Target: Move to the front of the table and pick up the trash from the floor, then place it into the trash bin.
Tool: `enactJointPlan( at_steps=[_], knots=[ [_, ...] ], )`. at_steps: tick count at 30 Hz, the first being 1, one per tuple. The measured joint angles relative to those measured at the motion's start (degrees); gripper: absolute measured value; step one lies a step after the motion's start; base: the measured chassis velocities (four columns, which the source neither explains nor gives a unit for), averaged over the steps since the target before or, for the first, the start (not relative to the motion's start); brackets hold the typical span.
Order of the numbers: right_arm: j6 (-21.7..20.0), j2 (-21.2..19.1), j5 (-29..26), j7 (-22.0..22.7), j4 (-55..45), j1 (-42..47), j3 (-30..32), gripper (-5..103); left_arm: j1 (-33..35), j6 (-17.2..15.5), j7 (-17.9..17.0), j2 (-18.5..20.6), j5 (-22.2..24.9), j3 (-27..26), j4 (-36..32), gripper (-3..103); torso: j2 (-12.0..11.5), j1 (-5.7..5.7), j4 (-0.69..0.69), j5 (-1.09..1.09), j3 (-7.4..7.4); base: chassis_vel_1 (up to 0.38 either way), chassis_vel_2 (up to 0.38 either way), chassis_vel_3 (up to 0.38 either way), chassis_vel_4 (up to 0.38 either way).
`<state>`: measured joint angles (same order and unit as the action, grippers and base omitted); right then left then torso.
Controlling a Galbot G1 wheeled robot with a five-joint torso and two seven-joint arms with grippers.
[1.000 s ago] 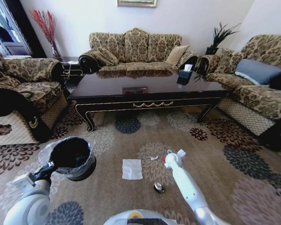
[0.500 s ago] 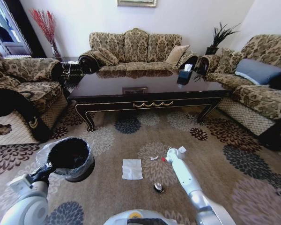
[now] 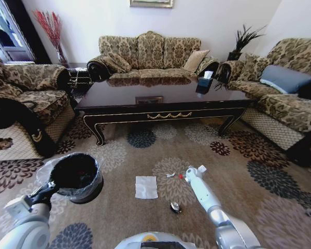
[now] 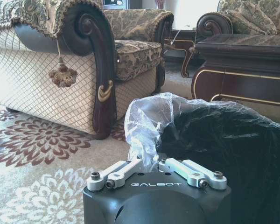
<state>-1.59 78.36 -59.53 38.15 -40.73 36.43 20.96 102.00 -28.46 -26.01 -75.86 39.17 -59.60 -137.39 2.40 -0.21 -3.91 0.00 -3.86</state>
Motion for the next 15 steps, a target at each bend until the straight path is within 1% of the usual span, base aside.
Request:
enactJointPlan(
  at_steps=[3,6,7,8,10,12,15],
  knots=[
    [0.6,0.3,0.7,-1.8,2.2,-0.4,0.4,100,0.5,0.0,0.0,-0.1,0.3,-0.5,-0.4,3,0.0,0.00,0.00,0.00,0.00,0.000,0.000,0.000,0.000],
    [0.7,0.5,1.4,-2.6,3.5,-0.6,0.9,100,0.9,0.0,0.0,-0.2,0.4,-0.7,-0.6,3,0.0,0.00,0.00,0.00,0.00,0.000,0.000,0.000,0.000],
    [0.7,0.6,1.7,-3.0,4.0,-0.6,1.0,103,1.0,0.0,0.0,-0.3,0.4,-0.7,-0.7,3,0.0,0.00,0.00,0.00,0.00,0.000,0.000,0.000,0.000],
    [0.7,0.7,2.1,-3.3,4.4,-0.6,1.2,103,1.2,0.0,0.0,-0.4,0.4,-0.7,-0.7,3,0.0,0.00,0.00,0.00,0.00,0.000,0.000,0.000,0.000],
    [0.6,0.8,2.6,-3.8,4.7,-0.5,1.4,95,1.2,0.0,0.0,-0.5,0.4,-0.7,-0.9,3,0.0,0.00,0.00,0.00,0.00,0.000,0.000,0.000,0.000],
    [0.5,0.8,2.7,-4.0,4.7,-0.4,1.4,95,1.2,0.0,0.0,-0.5,0.4,-0.6,-0.9,3,0.0,0.00,0.00,0.00,0.00,0.000,0.000,0.000,0.000],
    [0.3,0.8,3.0,-4.1,4.0,0.3,1.4,79,1.2,0.0,0.0,-0.5,0.3,-0.4,-0.9,3,0.0,0.00,-0.01,-0.01,0.00,0.000,0.000,0.000,0.000]
  ],
)
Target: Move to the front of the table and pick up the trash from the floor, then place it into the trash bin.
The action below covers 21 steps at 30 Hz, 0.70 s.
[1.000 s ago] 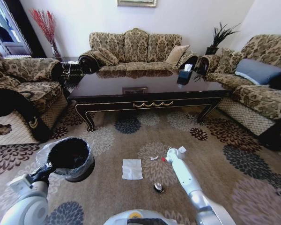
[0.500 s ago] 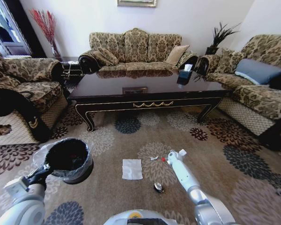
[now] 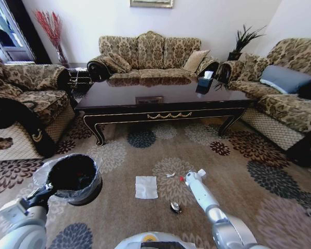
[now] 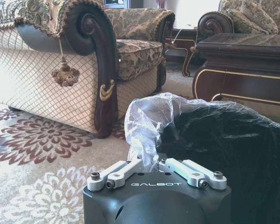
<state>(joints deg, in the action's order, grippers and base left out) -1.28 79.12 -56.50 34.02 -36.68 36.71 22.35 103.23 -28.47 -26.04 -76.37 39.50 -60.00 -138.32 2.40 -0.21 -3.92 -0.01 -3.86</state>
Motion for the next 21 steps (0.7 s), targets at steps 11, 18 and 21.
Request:
enactJointPlan(
  at_steps=[11,18,21],
  knots=[
    [1.7,-1.7,1.9,0.4,-14.3,6.5,-3.8,38,-0.8,0.2,0.0,0.0,-0.8,3.0,0.2,3,0.0,0.00,0.02,0.01,0.00,0.000,0.000,0.000,0.000],
    [3.9,-4.2,1.9,1.5,-31.7,12.0,-8.3,27,-2.2,0.9,-0.1,1.1,-0.9,6.0,0.8,3,0.0,0.00,-0.02,0.01,0.00,0.000,0.000,0.000,0.000],
    [5.8,-5.6,0.6,2.1,-42.4,13.3,-11.5,26,-3.7,1.0,-0.1,2.1,-0.8,8.3,1.4,3,0.0,0.00,0.03,0.00,0.01,0.000,0.000,0.000,0.000]
  ],
)
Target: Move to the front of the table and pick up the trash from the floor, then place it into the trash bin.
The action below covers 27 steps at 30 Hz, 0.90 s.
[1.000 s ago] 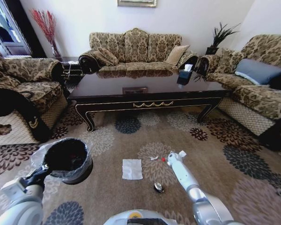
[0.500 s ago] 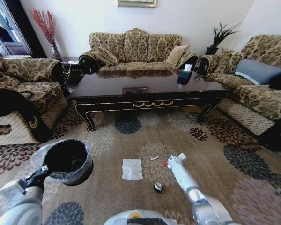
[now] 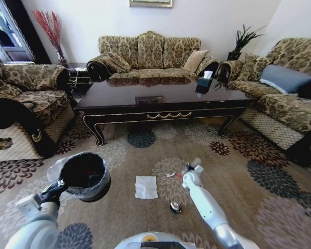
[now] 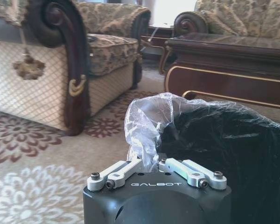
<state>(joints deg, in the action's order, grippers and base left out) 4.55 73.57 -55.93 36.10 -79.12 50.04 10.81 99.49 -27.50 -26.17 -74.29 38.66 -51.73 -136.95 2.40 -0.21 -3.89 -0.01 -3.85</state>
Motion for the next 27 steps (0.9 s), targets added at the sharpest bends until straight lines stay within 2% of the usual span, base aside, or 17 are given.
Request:
enactJointPlan(
  at_steps=[4,6,9,12,14,18,20,23,25,27],
  knots=[
    [2.9,-1.0,-0.1,-0.4,-6.3,0.2,-3.4,26,-1.5,0.0,-0.1,1.0,0.1,2.1,0.8,3,0.0,0.00,-0.02,0.00,0.00,0.000,0.000,0.000,0.000],
    [5.3,-1.9,0.2,-1.6,-12.0,-0.4,-7.0,26,-3.0,-0.1,0.0,2.2,0.5,3.9,2.1,3,0.0,0.00,-0.02,0.01,0.00,0.000,0.000,0.000,0.000],
    [6.3,-2.5,0.4,-2.4,-14.8,-1.0,-9.0,26,-3.9,-0.2,0.0,2.9,0.9,4.7,3.1,3,0.0,0.00,-0.02,0.00,0.00,0.000,0.000,0.000,0.000],
    [9.4,-3.3,0.8,-5.0,-20.1,-4.0,-14.7,26,-6.8,-0.5,-0.4,4.4,2.5,6.7,6.4,3,0.0,0.00,-0.02,0.00,-0.01,0.000,0.000,0.000,0.000],
    [10.0,-3.4,0.9,-5.6,-20.6,-4.6,-15.7,26,-7.4,-0.6,-0.5,4.6,2.7,7.0,6.9,3,0.0,0.00,-0.02,0.00,-0.01,0.000,0.000,0.000,0.000],
    [13.3,-3.6,2.1,-9.6,-21.5,-10.4,-24.6,26,-11.7,-1.8,-1.2,5.5,5.0,9.3,11.1,3,0.0,0.00,-0.02,0.00,-0.01,0.000,0.000,0.000,0.000],
    [13.6,-3.5,2.2,-10.0,-21.4,-11.0,-25.5,26,-12.1,-1.9,-1.3,5.6,5.2,9.5,11.5,3,0.0,0.00,-0.02,0.00,-0.01,0.000,0.000,0.000,0.000],
    [15.2,-2.2,3.1,-12.3,-19.6,-14.7,-31.8,26,-14.8,-2.3,-1.6,5.6,6.0,11.1,14.1,3,0.0,0.00,-0.02,0.00,-0.01,0.000,0.000,0.000,0.000],
    [15.5,-1.9,3.4,-12.7,-19.2,-15.2,-32.9,26,-15.2,-2.3,-1.7,5.5,6.1,11.3,14.5,3,0.0,0.00,-0.02,0.00,-0.01,0.000,0.000,0.000,0.000],
    [16.5,-0.2,5.5,-13.9,-16.9,-17.2,-37.2,26,-16.4,-2.4,-1.8,5.1,6.5,12.2,15.5,3,0.0,0.00,-0.01,0.00,-0.01,0.000,0.000,0.000,0.000]
  ],
)
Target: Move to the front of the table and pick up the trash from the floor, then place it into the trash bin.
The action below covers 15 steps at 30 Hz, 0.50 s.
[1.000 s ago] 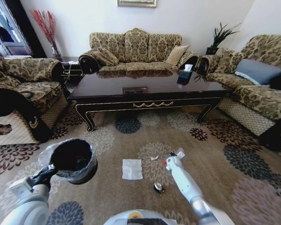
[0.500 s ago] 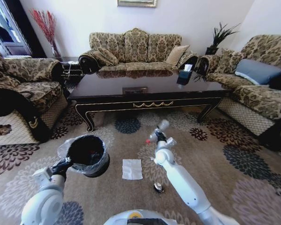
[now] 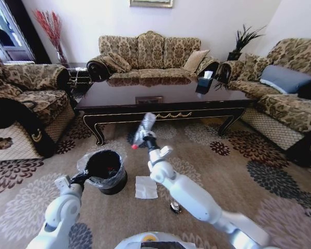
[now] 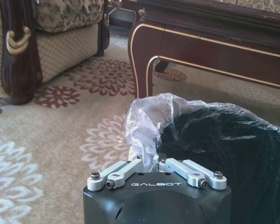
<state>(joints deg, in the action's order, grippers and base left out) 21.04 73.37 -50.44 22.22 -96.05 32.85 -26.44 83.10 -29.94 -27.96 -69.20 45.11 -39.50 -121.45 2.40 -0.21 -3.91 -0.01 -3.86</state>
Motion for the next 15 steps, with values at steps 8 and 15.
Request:
enactJointPlan(
  at_steps=[8,15],
  knots=[
    [2.7,3.5,9.0,-2.6,6.4,-2.6,-7.6,26,-0.9,-0.1,-0.1,-1.0,0.6,0.8,0.2,3,0.0,0.00,-0.01,0.00,0.00,0.000,0.000,0.000,0.000],
    [4.5,5.2,13.9,-2.8,9.4,-3.8,-10.8,26,0.1,-0.2,-0.3,-1.1,1.3,-0.9,-2.3,3,0.0,0.00,0.00,0.02,0.01,0.000,0.000,0.000,0.000]
  ],
)
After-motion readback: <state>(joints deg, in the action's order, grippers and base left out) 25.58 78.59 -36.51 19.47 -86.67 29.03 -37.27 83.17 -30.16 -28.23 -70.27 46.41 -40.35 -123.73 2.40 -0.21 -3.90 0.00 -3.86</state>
